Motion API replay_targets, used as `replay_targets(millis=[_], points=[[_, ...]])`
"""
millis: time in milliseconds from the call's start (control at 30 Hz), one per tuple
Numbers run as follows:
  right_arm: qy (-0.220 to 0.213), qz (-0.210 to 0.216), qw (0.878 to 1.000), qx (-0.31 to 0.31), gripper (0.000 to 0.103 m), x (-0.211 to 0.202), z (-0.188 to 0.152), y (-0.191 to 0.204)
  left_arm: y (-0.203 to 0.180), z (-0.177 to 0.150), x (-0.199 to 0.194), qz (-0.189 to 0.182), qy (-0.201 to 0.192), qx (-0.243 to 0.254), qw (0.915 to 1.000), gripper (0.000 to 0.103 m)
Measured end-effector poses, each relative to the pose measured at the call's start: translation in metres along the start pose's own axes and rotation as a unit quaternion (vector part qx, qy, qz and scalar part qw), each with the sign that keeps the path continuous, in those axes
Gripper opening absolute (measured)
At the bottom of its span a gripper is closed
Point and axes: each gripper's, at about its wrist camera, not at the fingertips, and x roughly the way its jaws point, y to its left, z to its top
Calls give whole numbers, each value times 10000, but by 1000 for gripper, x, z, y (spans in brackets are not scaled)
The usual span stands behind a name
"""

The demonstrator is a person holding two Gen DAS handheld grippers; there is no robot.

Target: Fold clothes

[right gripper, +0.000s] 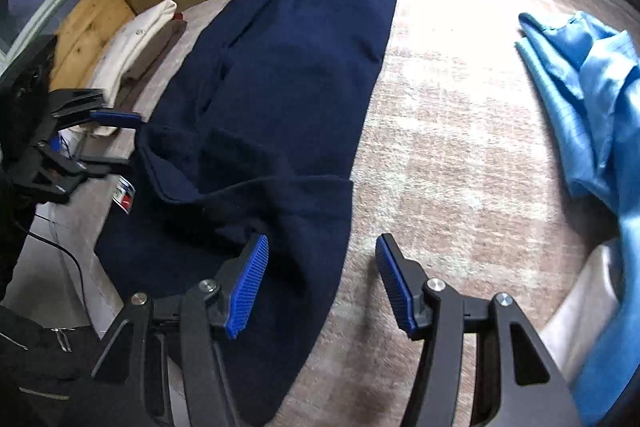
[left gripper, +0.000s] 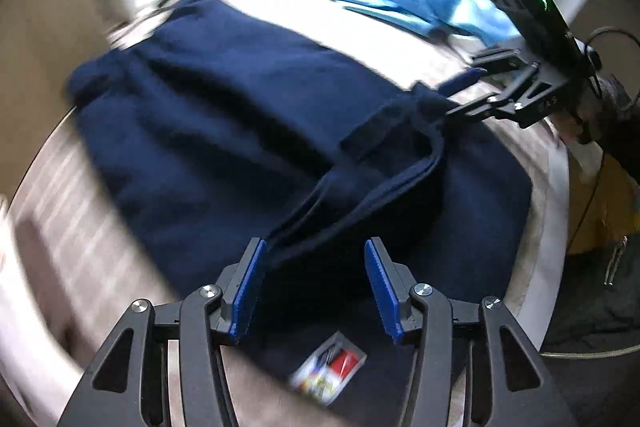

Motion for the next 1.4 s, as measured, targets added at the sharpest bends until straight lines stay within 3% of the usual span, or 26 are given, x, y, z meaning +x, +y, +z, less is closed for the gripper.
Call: replay_targets(millis=[167, 367, 500, 567, 633, 667, 700, 733, 833, 1000, 1067, 1133, 1200, 1267, 1333, 1400], points=[[-89, 353, 9992, 138, 55, -3, -2, -6, -21, 42, 25, -353, 199, 864, 9954, 49], [-143, 623, 9977, 243, 55, -8, -3, -16, -37, 68, 55, -635, 622, 1705, 9813, 49], [-204, 749, 9965, 313, 55, -11, -5, -21, -40, 74, 70, -679, 845, 1879, 9762, 49], [-243, 818, 9957, 373, 55, -10, -5, -23, -41, 74, 69, -724, 780, 1903, 9759, 41], [-227, 857, 9955, 328, 45, -10, -6, -21, -40, 75, 67, -794, 759, 1821, 9771, 25], [-216, 848, 9958, 268, 32, -10, -7, -18, -40, 75, 65, -814, 731, 1766, 9782, 22], [-212, 812, 9963, 206, 25, -10, -7, -15, -40, 75, 62, -835, 703, 1710, 9792, 15], [-225, 773, 9966, 162, 24, -10, -7, -12, -40, 75, 59, -847, 670, 1660, 9802, 9], [-376, 744, 9965, 107, 10, -19, -5, -5, -43, 74, 43, -755, 502, 1591, 9831, 5], [-776, 832, 9935, -15, 10, -33, 3, 7, -44, 61, 9, -715, 364, 1410, 9867, 5], [-594, 302, 9978, -44, 13, -17, 10, 7, -31, 52, 7, -613, 379, 1238, 9897, 10], [-233, -339, 9991, 79, 13, 3, 16, 0, -12, 56, 23, -96, 527, 830, 9951, 23], [-368, -569, 9977, 88, 15, -1, 19, 1, 5, 61, 36, 410, 681, 388, 9961, 22], [-509, -605, 9968, -82, 15, -11, 20, 12, 14, 58, 22, 472, 445, 195, 9977, 24], [-537, -173, 9975, -430, 24, -16, 20, 31, 19, 44, -3, 309, 204, 119, 9992, 32], [-478, -38, 9952, -854, 53, -12, 22, 51, 20, 28, -20, 258, 73, 140, 9995, 43]])
